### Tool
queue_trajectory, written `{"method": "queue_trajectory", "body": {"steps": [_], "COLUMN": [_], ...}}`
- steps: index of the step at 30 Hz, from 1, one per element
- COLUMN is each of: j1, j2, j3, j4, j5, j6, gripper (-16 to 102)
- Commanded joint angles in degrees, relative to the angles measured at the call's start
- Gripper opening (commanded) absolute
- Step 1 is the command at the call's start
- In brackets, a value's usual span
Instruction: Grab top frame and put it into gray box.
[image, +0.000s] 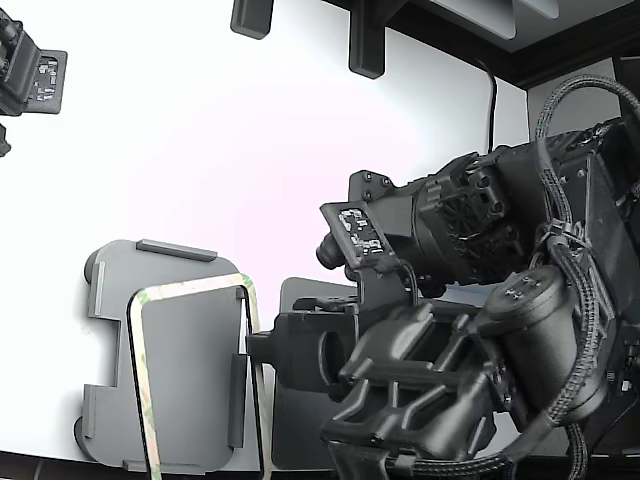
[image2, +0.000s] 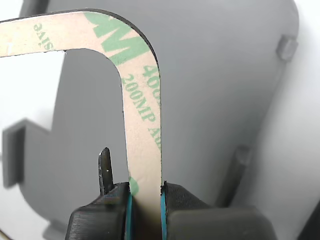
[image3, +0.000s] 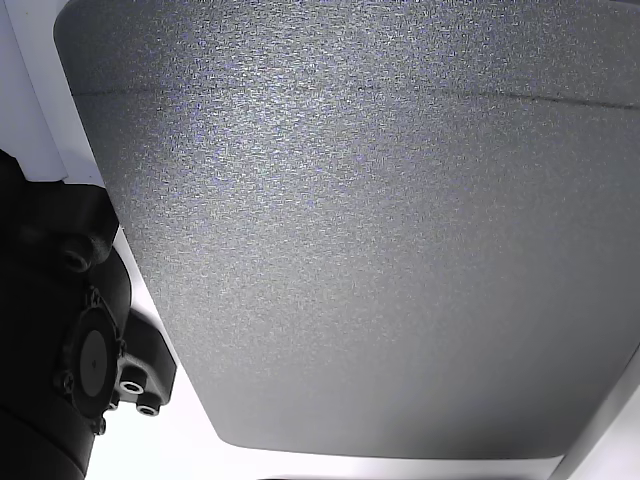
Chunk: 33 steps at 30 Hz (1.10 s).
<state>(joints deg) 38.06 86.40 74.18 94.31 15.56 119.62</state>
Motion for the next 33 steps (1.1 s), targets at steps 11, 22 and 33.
{"method": "queue_trajectory", "body": {"steps": [11,22,33], "j1": [-4.7,-8.1,-8.7], "j2": [-3.3,-6.5,-7.2], "j3": [0.1,-1.3,-0.7], "j4": [0.7,0.7,0.7], "j5": [-6.2,-10.4,-11.9], "j6": [6.5,4.7,3.3], "gripper": [-13,-12,-12]}}
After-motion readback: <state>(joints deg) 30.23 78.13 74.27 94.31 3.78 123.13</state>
